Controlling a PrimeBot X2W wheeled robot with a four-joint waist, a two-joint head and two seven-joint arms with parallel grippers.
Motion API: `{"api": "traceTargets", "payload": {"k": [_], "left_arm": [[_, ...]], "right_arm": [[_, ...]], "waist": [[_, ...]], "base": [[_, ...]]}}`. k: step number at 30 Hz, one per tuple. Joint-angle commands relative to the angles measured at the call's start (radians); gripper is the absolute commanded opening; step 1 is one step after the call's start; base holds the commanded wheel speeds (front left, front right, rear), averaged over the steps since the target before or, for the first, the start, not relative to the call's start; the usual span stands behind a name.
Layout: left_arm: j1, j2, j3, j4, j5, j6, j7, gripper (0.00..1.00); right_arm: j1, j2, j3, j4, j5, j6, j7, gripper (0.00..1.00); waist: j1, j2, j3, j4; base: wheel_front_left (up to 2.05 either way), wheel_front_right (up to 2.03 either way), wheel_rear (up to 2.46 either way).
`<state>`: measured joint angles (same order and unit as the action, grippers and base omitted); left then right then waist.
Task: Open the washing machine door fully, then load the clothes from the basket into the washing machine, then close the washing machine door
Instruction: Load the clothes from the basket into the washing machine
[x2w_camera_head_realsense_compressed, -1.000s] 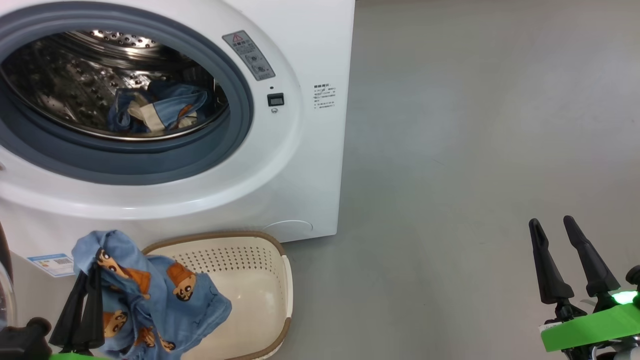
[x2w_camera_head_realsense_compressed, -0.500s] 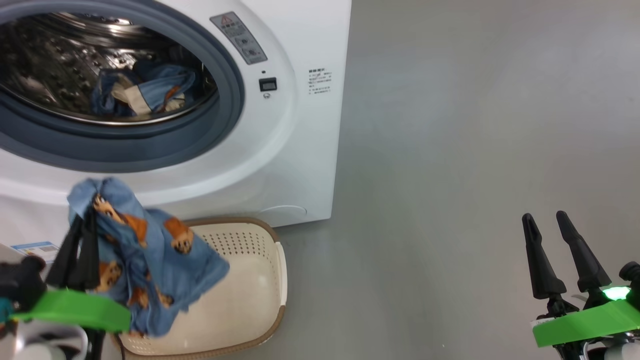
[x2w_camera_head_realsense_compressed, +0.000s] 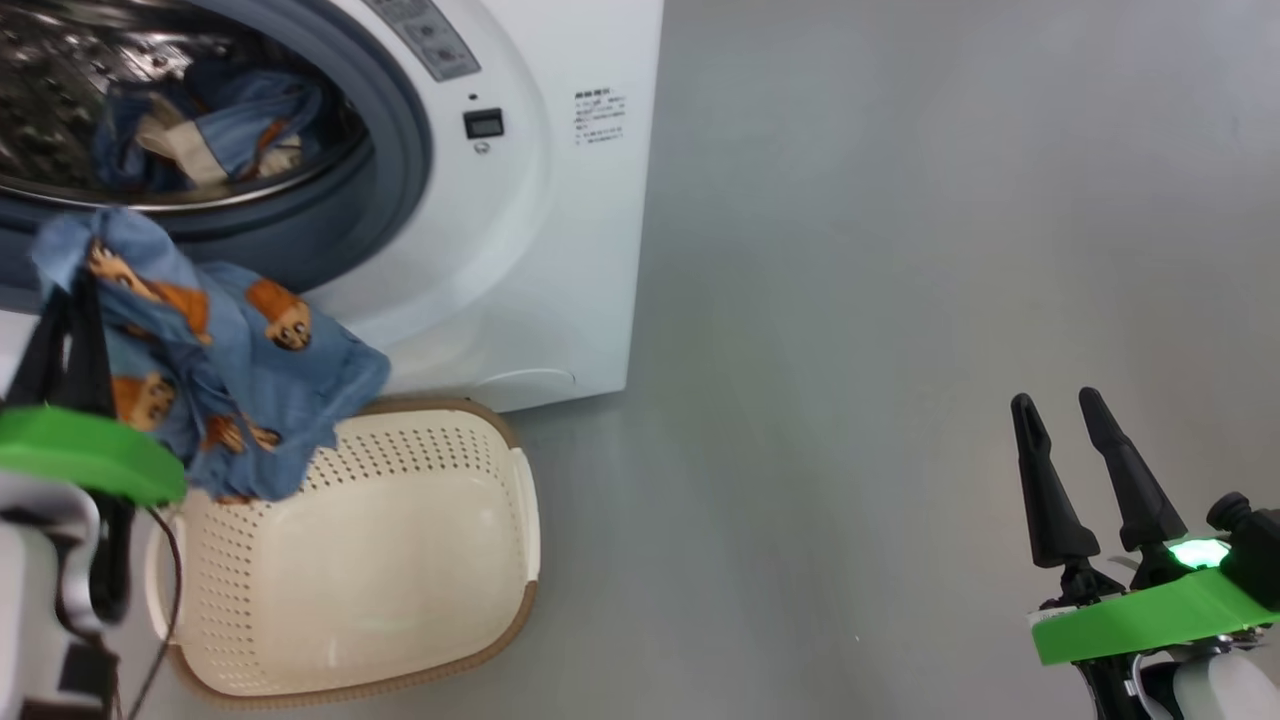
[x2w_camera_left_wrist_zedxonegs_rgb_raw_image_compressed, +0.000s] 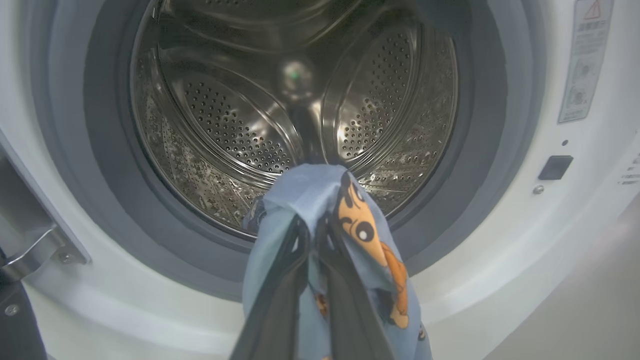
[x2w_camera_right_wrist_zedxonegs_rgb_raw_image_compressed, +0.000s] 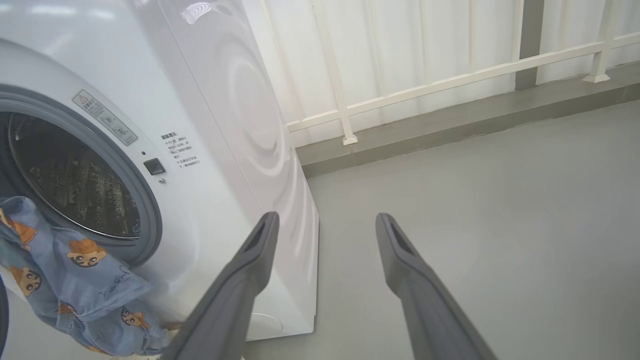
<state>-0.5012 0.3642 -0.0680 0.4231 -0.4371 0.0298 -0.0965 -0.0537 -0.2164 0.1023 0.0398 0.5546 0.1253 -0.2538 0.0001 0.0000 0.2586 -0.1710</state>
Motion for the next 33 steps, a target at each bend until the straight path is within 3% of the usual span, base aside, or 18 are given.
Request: {"api": "traceTargets", "payload": {"k": [1,21,33], "left_arm": [[-0.068,0.051,0.030,0.008,0.014,-0.002,-0.002,0.00],[-0.502,0.112,-0.017,0.467,0.053,-0.025,0.001,0.00],[-0.700,0.168,-0.047,0.654,0.072,-0.049,0.032,0.00]], "right_arm": [[-0.026,-0.011,0.026,-0.022,-0.008,0.005,-0.008,1.00],[-0.097,0.013,0.092,-0.012,-0.011,0.005,-0.008,1.00],[-0.133,0.035,0.126,-0.015,-0.012,0.005,-0.008,1.00]], "waist": [[-0.0001,0.0000,0.030,-0.020],[-0.0001,0.0000,0.152,-0.110],[-0.0001,0.0000,0.249,-0.176]], "base": [[0.00,0.00,0.00],[0.00,0.00,0.00],[0.00,0.00,0.00]]}}
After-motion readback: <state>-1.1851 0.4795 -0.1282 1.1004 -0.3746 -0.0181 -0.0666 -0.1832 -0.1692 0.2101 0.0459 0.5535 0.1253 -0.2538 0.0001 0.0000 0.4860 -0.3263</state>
